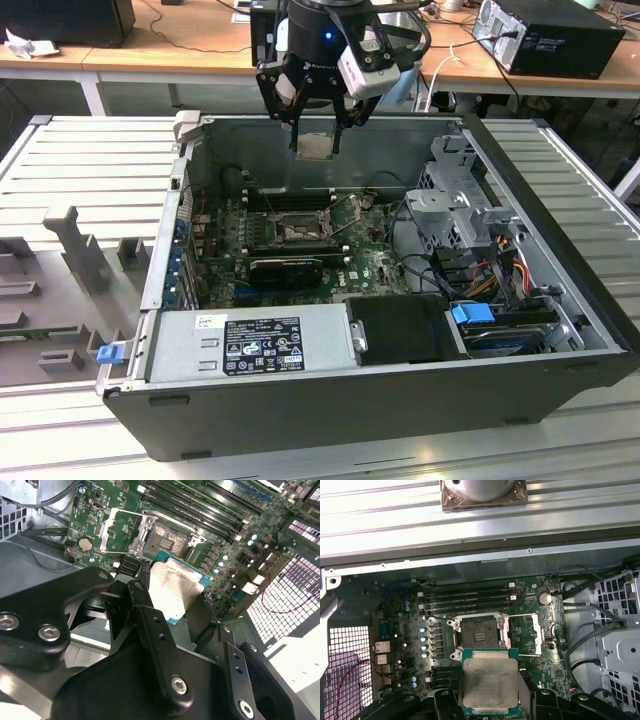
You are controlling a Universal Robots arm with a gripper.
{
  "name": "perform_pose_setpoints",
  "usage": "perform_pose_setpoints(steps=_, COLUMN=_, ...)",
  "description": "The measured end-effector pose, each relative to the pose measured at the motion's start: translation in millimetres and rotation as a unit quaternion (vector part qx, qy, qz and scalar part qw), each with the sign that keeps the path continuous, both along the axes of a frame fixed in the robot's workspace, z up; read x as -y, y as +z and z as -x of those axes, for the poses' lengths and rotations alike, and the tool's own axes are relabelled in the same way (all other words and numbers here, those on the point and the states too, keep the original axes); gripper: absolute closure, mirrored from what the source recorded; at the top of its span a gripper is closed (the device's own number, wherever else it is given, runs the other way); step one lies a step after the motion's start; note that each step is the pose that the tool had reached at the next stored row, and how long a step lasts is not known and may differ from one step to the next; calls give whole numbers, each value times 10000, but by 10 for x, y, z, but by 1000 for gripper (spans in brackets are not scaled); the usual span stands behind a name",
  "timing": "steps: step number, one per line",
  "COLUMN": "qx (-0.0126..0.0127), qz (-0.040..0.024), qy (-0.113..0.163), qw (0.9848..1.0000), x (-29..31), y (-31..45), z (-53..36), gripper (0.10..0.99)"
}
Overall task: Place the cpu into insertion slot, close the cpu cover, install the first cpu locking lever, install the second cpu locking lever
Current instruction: 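Place the cpu into insertion slot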
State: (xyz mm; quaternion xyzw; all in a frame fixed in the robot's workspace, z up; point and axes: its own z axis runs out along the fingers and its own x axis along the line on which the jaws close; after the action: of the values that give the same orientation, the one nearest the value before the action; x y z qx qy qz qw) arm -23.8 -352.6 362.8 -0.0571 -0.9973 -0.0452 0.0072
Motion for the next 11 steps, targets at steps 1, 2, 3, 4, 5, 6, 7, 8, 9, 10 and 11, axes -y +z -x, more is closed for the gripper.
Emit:
perform_pose_setpoints(steps=1, qx=0, qz=0, qy=-21, qw=10000, x=0, y=0, z=0, gripper=557)
perform_pose_setpoints(steps=2, qx=0, qz=-1, qy=-39, qw=10000, x=0, y=0, z=0, gripper=557)
perform_pose_setpoints(steps=3, qx=0, qz=0, qy=-57, qw=10000, x=0, y=0, z=0, gripper=557)
perform_pose_setpoints(steps=4, qx=0, qz=0, qy=-74, qw=10000, x=0, y=-1, z=0, gripper=557)
perform_pose_setpoints(steps=5, qx=0, qz=1, qy=-99, qw=10000, x=0, y=-1, z=0, gripper=557)
perform_pose_setpoints(steps=6, qx=-1, qz=1, qy=-126, qw=9999, x=0, y=-1, z=0, gripper=557)
perform_pose_setpoints(steps=7, qx=0, qz=1, qy=-163, qw=9999, x=0, y=-2, z=0, gripper=557)
perform_pose_setpoints(steps=8, qx=0, qz=0, qy=-197, qw=9998, x=0, y=-2, z=0, gripper=557)
perform_pose_setpoints(steps=9, qx=0, qz=0, qy=-233, qw=9997, x=0, y=-3, z=0, gripper=557)
perform_pose_setpoints(steps=10, qx=0, qz=0, qy=-279, qw=9996, x=0, y=-3, z=0, gripper=557)
perform_pose_setpoints(steps=11, qx=0, qz=-1, qy=-305, qw=9995, x=0, y=-4, z=0, gripper=557)
